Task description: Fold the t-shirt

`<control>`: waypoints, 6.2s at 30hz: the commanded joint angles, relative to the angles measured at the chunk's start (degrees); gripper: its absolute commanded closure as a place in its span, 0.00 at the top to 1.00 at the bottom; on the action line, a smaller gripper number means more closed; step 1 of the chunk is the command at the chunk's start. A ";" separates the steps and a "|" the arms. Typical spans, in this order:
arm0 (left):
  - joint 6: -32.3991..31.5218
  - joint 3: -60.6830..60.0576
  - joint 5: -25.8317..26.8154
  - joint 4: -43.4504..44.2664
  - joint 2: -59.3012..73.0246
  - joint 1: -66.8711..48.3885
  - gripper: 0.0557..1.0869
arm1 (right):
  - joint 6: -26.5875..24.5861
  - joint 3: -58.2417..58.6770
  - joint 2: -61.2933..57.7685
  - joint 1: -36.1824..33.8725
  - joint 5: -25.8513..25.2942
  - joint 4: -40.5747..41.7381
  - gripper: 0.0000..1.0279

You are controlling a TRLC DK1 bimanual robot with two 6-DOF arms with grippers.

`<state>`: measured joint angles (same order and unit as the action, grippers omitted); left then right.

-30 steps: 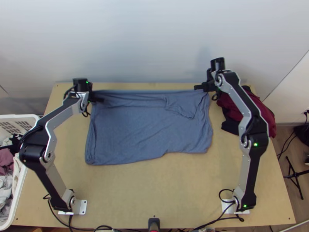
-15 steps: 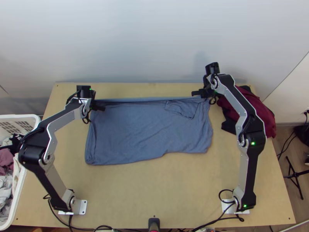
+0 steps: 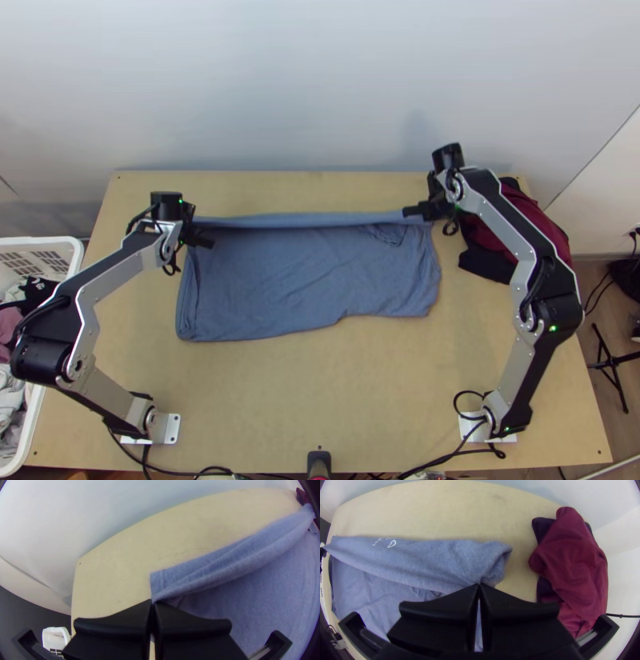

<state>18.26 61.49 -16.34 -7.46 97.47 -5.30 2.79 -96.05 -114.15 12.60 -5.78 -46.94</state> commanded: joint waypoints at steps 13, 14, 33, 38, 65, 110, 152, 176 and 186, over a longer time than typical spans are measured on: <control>0.46 -5.60 0.08 -1.41 2.11 -0.76 0.46 | 0.03 11.15 -0.29 0.06 -0.02 5.45 0.10; 0.37 -5.60 -0.01 -1.50 2.28 -0.85 0.57 | -0.06 10.80 -0.64 -0.03 -0.11 5.54 0.13; -1.30 -2.78 0.08 -6.95 -2.11 -0.15 0.96 | -8.50 5.87 2.26 0.41 0.16 3.78 0.97; 0.28 -2.26 0.08 -7.04 -3.34 2.75 0.96 | -9.47 5.87 4.37 0.14 0.16 1.67 0.97; 13.47 -22.82 0.61 -29.54 -39.99 -21.42 0.95 | -10.43 40.94 33.90 7.70 0.77 -2.19 0.93; 27.35 -38.29 -0.36 -15.91 -42.54 -18.87 0.87 | -9.55 46.39 29.60 16.93 0.77 6.86 0.67; 26.12 -33.90 16.69 -21.80 -39.90 -4.81 0.04 | -12.89 49.12 28.63 14.03 3.50 11.43 0.03; 23.40 -19.75 21.08 -50.37 -55.64 -1.64 0.04 | -12.37 45.51 45.77 10.78 9.74 -5.27 0.03; 24.72 -18.43 21.26 -49.23 -56.16 0.47 0.04 | -12.45 40.77 47.35 10.69 11.41 -9.40 0.03</control>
<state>41.80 42.26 4.97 -58.15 41.21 -6.44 -9.47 -52.69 -67.55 23.44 4.99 -54.96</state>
